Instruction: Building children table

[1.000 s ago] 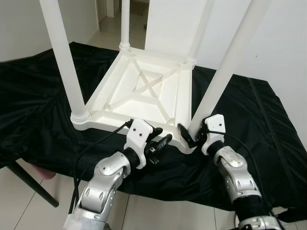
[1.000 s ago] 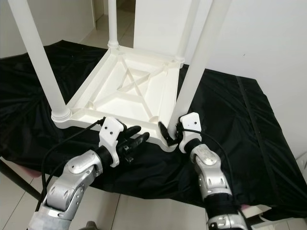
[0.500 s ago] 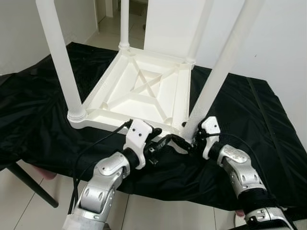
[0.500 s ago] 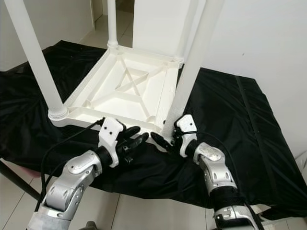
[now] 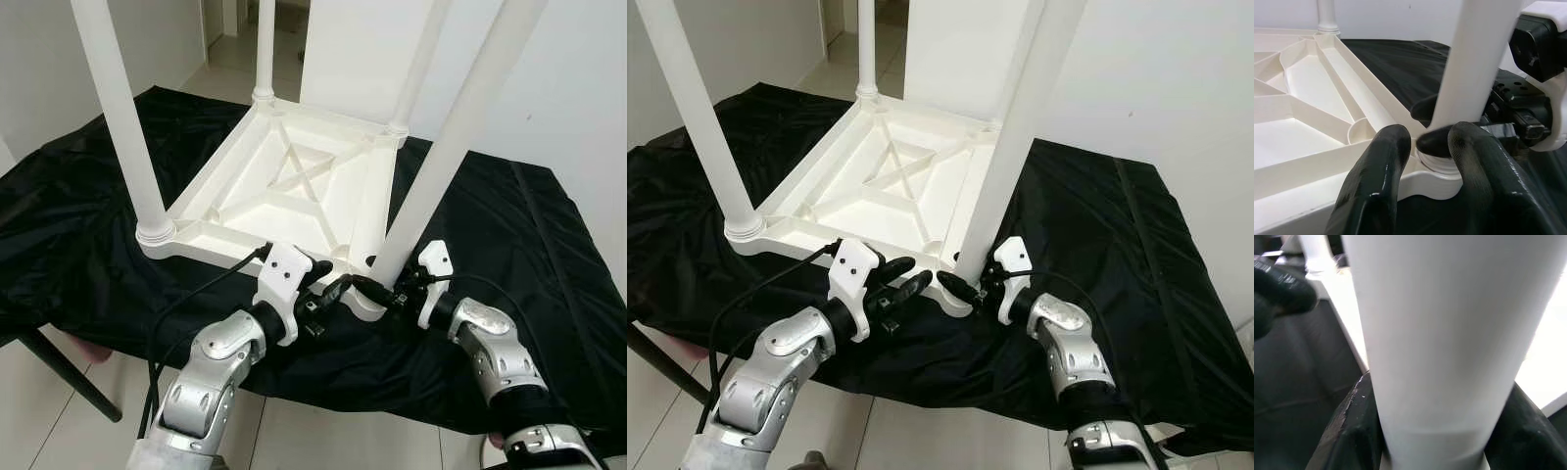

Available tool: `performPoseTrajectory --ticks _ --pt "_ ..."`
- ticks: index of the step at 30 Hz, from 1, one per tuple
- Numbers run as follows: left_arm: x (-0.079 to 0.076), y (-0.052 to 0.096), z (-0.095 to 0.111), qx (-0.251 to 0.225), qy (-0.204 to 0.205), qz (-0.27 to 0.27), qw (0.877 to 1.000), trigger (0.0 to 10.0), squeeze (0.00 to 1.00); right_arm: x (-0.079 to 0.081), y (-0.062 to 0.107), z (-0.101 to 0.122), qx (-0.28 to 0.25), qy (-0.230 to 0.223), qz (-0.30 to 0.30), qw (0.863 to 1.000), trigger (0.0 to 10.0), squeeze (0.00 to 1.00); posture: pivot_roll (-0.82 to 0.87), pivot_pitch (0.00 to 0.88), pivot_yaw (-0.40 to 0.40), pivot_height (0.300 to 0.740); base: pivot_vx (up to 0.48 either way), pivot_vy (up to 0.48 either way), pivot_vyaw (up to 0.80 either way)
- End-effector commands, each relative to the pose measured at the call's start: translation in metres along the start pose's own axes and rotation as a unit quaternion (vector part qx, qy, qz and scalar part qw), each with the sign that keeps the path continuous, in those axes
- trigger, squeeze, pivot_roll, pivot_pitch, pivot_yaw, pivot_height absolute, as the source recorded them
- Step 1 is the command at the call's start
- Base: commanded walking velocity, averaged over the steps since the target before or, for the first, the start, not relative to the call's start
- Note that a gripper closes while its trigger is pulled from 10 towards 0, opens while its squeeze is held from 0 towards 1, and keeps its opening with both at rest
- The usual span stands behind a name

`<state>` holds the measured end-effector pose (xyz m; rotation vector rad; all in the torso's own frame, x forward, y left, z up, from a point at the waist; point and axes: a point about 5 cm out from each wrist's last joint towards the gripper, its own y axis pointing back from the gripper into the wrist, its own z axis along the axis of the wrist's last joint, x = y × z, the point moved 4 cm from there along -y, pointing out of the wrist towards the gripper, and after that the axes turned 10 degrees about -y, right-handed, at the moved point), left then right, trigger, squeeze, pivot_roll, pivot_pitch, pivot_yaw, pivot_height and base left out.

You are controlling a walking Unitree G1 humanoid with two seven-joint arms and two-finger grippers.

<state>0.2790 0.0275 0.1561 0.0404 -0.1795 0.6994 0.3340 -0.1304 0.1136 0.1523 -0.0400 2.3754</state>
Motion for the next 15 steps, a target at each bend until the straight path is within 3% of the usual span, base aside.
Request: performPoseTrajectory --ticks 1,3,10,13,14,15 --pt "-0.001 0.0 -0.001 0.005 0.007 0.011 1.0 10.0 0.0 -0.007 0.005 -0.009 0.007 -0.014 -0.04 0.999 0.0 0.0 0.17 0.0 -0.083 0.74 0.0 0.0 0.0" --pt "-0.002 0.001 -0.002 0.006 0.009 0.011 1.0 10.0 0.0 -0.014 0.005 -0.011 0.004 -0.007 -0.093 0.996 0.0 0.0 0.17 0.0 -0.084 0.74 0.0 0.0 0.0" --pt "-0.003 -0.001 -0.002 0.005 0.01 0.01 1.0 10.0 0.0 -0.017 0.005 -0.011 -0.01 0.001 -0.184 0.983 0.0 0.0 0.16 0.0 -0.085 0.74 0.0 0.0 0.0" --pt "-0.003 -0.001 -0.002 0.006 0.01 0.009 1.0 10.0 0.0 -0.024 0.01 -0.013 -0.018 -0.02 -0.255 0.967 0.0 0.0 0.16 0.0 -0.087 0.74 0.0 0.0 0.0" --pt "-0.003 -0.002 -0.002 0.006 0.01 0.009 1.0 10.0 0.0 -0.029 0.014 -0.013 -0.02 -0.02 -0.297 0.955 0.0 0.0 0.15 0.0 -0.087 0.74 0.0 0.0 0.0" --pt "-0.003 -0.002 -0.002 0.005 0.012 0.008 1.0 10.0 0.0 -0.034 0.021 -0.015 -0.028 -0.023 -0.356 0.934 0.0 0.0 0.15 0.0 -0.087 0.74 0.0 0.0 0.0"
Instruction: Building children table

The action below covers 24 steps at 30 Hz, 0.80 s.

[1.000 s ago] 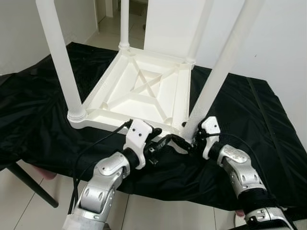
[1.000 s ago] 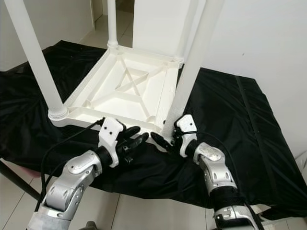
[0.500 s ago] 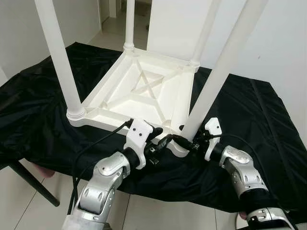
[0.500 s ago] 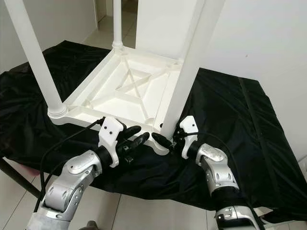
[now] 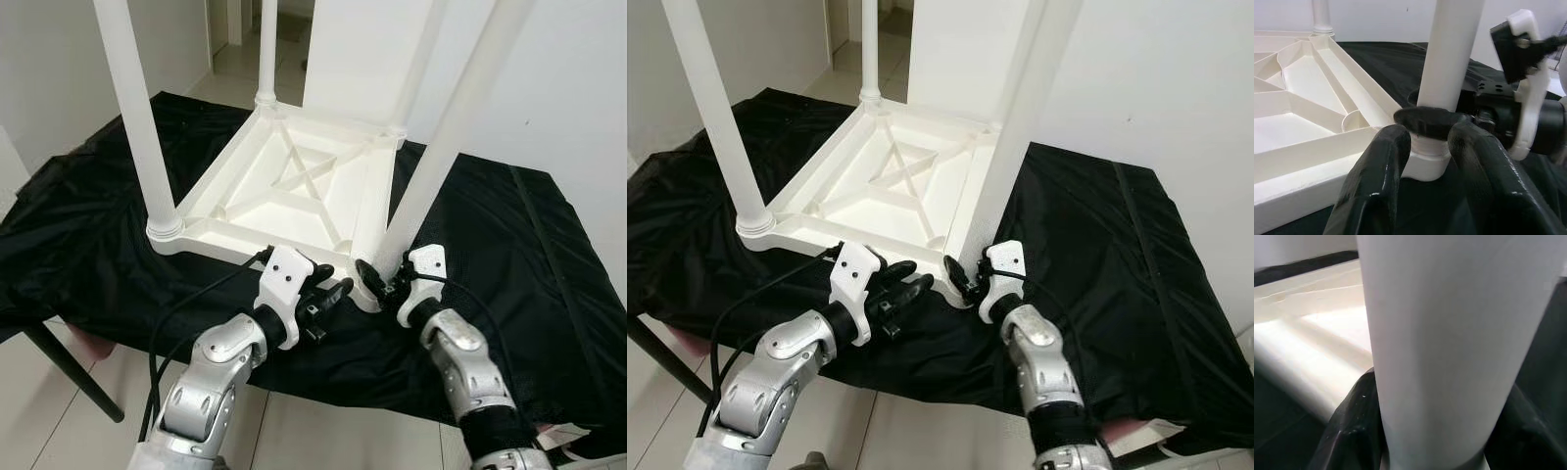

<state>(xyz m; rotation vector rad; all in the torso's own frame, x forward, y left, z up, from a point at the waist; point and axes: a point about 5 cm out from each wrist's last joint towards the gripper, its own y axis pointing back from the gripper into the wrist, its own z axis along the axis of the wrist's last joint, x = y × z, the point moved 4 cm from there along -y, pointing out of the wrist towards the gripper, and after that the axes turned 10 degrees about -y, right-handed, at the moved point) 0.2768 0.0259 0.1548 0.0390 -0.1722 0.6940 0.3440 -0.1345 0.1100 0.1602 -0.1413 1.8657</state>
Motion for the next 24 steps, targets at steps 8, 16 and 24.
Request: performPoseTrajectory --ticks 8,16,24 --pt "-0.002 -0.005 -0.001 0.001 0.011 0.006 1.0 10.0 0.0 -0.029 0.015 -0.011 0.004 0.011 -0.249 0.968 0.0 0.0 0.14 0.0 -0.082 0.74 0.0 0.0 0.0" --pt "-0.002 -0.006 0.0 0.0 0.009 0.005 1.0 10.0 0.0 -0.021 0.009 -0.004 -0.006 -0.003 -0.221 0.975 10.0 0.0 0.15 0.0 -0.085 0.74 0.0 0.0 0.0" --pt "0.001 -0.004 0.001 0.0 0.008 0.011 1.0 10.0 0.0 -0.015 0.005 0.005 -0.024 -0.018 -0.182 0.983 10.0 1.0 0.15 0.013 -0.079 0.74 0.0 0.0 0.0"
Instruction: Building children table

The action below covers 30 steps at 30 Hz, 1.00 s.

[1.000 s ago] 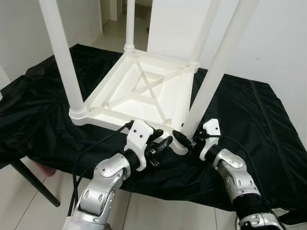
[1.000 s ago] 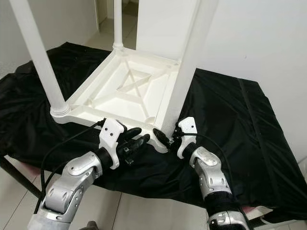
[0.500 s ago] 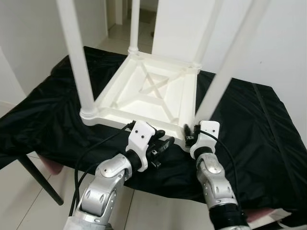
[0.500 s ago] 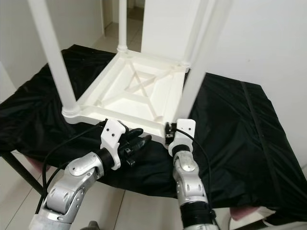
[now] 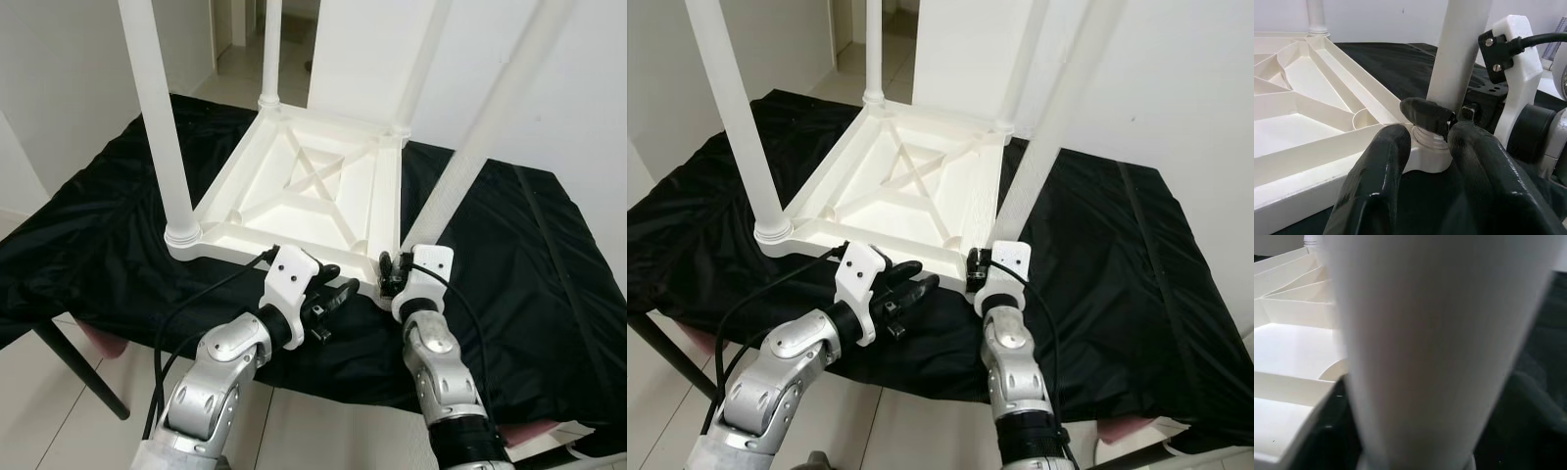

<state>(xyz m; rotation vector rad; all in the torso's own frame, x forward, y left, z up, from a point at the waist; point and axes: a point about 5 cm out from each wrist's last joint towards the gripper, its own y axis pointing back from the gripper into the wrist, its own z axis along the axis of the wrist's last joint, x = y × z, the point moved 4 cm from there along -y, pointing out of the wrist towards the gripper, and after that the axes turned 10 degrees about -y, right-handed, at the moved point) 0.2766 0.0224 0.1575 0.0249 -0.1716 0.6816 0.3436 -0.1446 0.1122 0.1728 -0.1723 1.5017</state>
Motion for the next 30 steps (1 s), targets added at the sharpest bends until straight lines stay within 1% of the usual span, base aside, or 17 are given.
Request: performPoseTrajectory --ticks 1,2,3,6,7,10,12,16,17,18,19,22,23,24,27,28,30 --pt "0.003 -0.002 -0.002 0.007 0.005 0.017 1.0 10.0 0.0 -0.007 0.0 0.003 -0.001 0.002 -0.002 1.0 10.0 1.0 0.15 0.013 -0.079 0.74 0.0 0.0 0.0" --pt "0.003 -0.002 -0.002 0.007 0.005 0.017 1.0 10.0 0.0 -0.008 -0.001 0.003 -0.002 0.004 -0.001 1.0 10.0 1.0 0.15 0.013 -0.079 0.74 0.0 0.0 0.0" --pt "0.004 -0.001 -0.002 0.008 0.005 0.018 1.0 10.0 0.0 -0.007 -0.001 0.005 0.0 -0.005 0.022 1.0 10.0 0.87 0.15 0.018 -0.075 0.74 0.0 0.0 0.0" --pt "0.004 -0.001 -0.001 0.008 0.005 0.019 1.0 10.0 0.0 -0.006 -0.001 0.007 0.003 -0.016 0.051 0.999 10.0 0.87 0.15 0.018 -0.075 0.74 0.0 0.0 0.0" --pt "0.005 -0.001 -0.002 0.008 0.004 0.019 1.0 10.0 0.0 -0.005 -0.002 0.011 0.002 -0.019 0.075 0.997 10.0 0.0 0.15 0.019 -0.073 0.74 0.0 0.0 0.0" --pt "0.005 0.0 -0.002 0.01 0.004 0.017 1.0 10.0 0.0 -0.006 -0.002 0.019 0.006 -0.005 0.14 0.99 10.0 0.0 0.15 0.019 -0.073 0.74 0.0 0.0 0.0" --pt "0.005 0.0 -0.002 0.01 0.004 0.017 1.0 10.0 0.0 -0.007 -0.002 0.021 0.004 0.001 0.149 0.989 10.0 0.0 0.14 0.022 -0.06 0.74 0.0 0.0 0.0" --pt "0.005 0.0 -0.002 0.011 0.003 0.013 1.0 10.0 0.0 -0.008 -0.002 0.025 0.006 0.022 0.196 0.98 10.0 0.0 0.13 0.022 -0.056 0.74 0.0 0.0 0.0" --pt "0.005 -0.001 -0.002 0.011 0.003 0.01 1.0 10.0 0.0 -0.006 -0.001 0.024 0.008 0.048 0.231 0.972 10.0 0.0 0.13 0.022 -0.051 0.74 0.0 0.0 0.0" --pt "0.006 -0.002 -0.002 0.011 0.002 0.008 1.0 10.0 0.0 0.0 0.003 0.021 0.021 0.068 0.3 0.951 10.0 0.0 0.13 0.02 -0.051 0.74 0.0 0.0 0.0" --pt "0.006 -0.002 -0.002 0.011 0.002 0.008 1.0 10.0 0.0 0.0 0.003 0.021 0.021 0.068 0.3 0.951 10.0 0.0 0.13 0.02 -0.051 0.74 0.0 0.0 0.0" --pt "0.007 -0.002 -0.001 0.009 0.001 0.009 1.0 10.0 0.0 0.003 0.006 0.016 0.033 0.08 0.344 0.935 10.0 0.0 0.13 0.02 -0.051 0.74 0.0 0.0 0.0" --pt "0.007 -0.003 -0.001 0.009 0.001 0.009 1.0 10.0 0.0 0.004 0.007 0.014 0.036 0.084 0.354 0.931 6.2 0.0 0.13 0.016 -0.052 0.74 0.0 0.0 0.0" --pt "0.007 -0.003 -0.001 0.009 0.001 0.009 1.0 10.0 0.0 0.005 0.007 0.011 0.042 0.086 0.361 0.928 0.0 0.0 0.13 0.016 -0.052 0.74 0.0 0.0 0.0" --pt "0.007 -0.004 0.0 0.008 0.0 0.01 1.0 10.0 0.0 0.01 0.009 0.0 0.062 0.094 0.382 0.917 0.0 0.0 0.14 0.014 -0.058 0.74 0.0 0.0 0.0" --pt "0.007 -0.004 0.0 0.008 0.0 0.01 1.0 10.0 0.0 0.01 0.009 0.0 0.062 0.094 0.382 0.917 0.0 0.0 0.14 0.014 -0.058 0.74 0.0 0.0 0.0" --pt "0.008 -0.003 0.0 0.006 0.001 0.011 1.0 10.0 0.0 0.013 0.014 -0.005 0.072 0.086 0.398 0.911 0.0 0.0 0.15 0.017 -0.06 0.74 0.0 0.0 0.0"
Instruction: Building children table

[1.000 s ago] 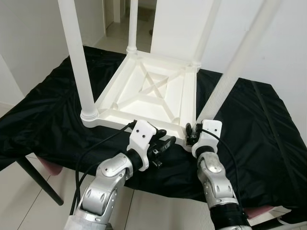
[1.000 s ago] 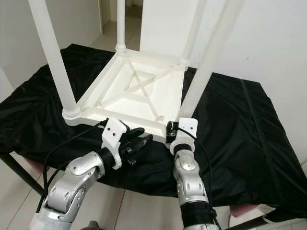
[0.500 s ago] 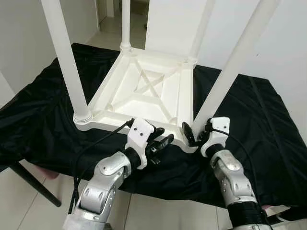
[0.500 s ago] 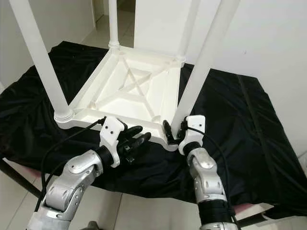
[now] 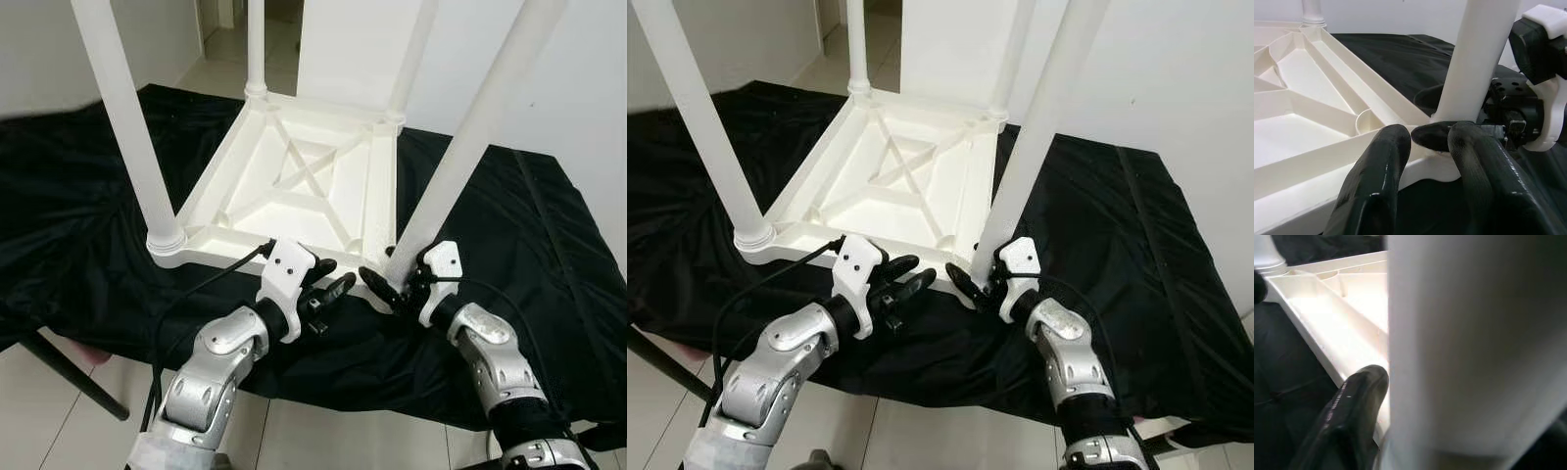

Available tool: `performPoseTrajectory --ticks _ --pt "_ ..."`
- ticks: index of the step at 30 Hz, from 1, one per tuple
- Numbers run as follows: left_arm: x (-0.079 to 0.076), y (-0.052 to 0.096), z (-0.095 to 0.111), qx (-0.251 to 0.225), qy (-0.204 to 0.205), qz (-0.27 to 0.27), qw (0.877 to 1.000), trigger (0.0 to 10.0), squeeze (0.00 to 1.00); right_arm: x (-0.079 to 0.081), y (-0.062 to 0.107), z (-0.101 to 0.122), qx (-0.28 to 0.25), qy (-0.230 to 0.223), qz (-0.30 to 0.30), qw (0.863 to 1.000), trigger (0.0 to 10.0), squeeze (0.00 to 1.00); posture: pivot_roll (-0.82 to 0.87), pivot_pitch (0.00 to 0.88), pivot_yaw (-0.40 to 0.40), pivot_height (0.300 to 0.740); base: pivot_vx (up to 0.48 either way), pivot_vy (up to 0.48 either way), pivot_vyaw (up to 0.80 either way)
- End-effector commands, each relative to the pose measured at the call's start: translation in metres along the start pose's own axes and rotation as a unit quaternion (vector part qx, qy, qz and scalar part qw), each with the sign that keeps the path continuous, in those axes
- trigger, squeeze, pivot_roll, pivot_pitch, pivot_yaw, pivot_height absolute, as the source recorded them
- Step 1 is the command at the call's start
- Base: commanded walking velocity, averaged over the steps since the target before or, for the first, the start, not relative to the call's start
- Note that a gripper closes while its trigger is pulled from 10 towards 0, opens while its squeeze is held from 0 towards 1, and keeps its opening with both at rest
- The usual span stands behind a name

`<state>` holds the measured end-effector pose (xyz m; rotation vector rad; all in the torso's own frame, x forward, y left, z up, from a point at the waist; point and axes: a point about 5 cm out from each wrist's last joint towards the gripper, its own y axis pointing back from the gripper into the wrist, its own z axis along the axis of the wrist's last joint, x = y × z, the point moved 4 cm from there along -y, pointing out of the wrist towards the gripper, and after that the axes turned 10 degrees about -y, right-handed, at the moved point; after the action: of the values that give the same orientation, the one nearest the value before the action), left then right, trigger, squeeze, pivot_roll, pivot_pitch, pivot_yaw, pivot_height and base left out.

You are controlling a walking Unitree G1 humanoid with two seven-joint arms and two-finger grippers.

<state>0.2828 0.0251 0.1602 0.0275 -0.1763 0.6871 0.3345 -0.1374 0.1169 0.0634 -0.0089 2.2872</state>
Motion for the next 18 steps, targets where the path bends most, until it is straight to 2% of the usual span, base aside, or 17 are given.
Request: performPoseTrajectory --ticks 1,5,7,11,15,18 --pt "0.001 -0.001 -0.001 0.006 0.004 0.008 1.0 10.0 0.0 0.007 -0.002 -0.007 0.016 -0.002 0.025 1.0 0.0 0.0 0.15 0.017 -0.06 0.74 0.0 0.0 0.0" --pt "0.001 -0.001 -0.001 0.005 0.006 0.01 1.0 10.0 0.0 0.011 -0.001 -0.012 0.015 -0.007 0.044 0.999 0.0 0.0 0.15 0.017 -0.06 0.74 0.0 0.0 0.0" --pt "0.001 -0.001 -0.001 0.005 0.005 0.009 1.0 10.0 0.0 0.008 0.0 -0.011 0.005 -0.015 0.029 0.999 0.0 0.0 0.14 0.015 -0.06 0.74 0.0 0.0 0.0" --pt "0.0 -0.002 0.0 0.001 0.008 0.008 1.0 10.0 0.0 -0.004 0.001 -0.012 0.005 -0.013 -0.03 0.999 0.0 0.0 0.14 0.016 -0.065 0.74 0.0 0.0 0.0" --pt "0.0 -0.002 0.0 0.0 0.01 0.008 1.0 10.0 0.0 -0.007 0.002 -0.014 0.008 -0.015 -0.058 0.998 0.0 0.0 0.14 0.016 -0.066 0.74 0.0 0.0 0.0" --pt "-0.002 -0.003 0.0 -0.001 0.013 0.008 1.0 10.0 0.0 -0.012 0.002 -0.011 -0.015 -0.04 -0.146 0.988 0.0 0.0 0.13 0.021 -0.072 0.74 0.0 0.0 0.0"
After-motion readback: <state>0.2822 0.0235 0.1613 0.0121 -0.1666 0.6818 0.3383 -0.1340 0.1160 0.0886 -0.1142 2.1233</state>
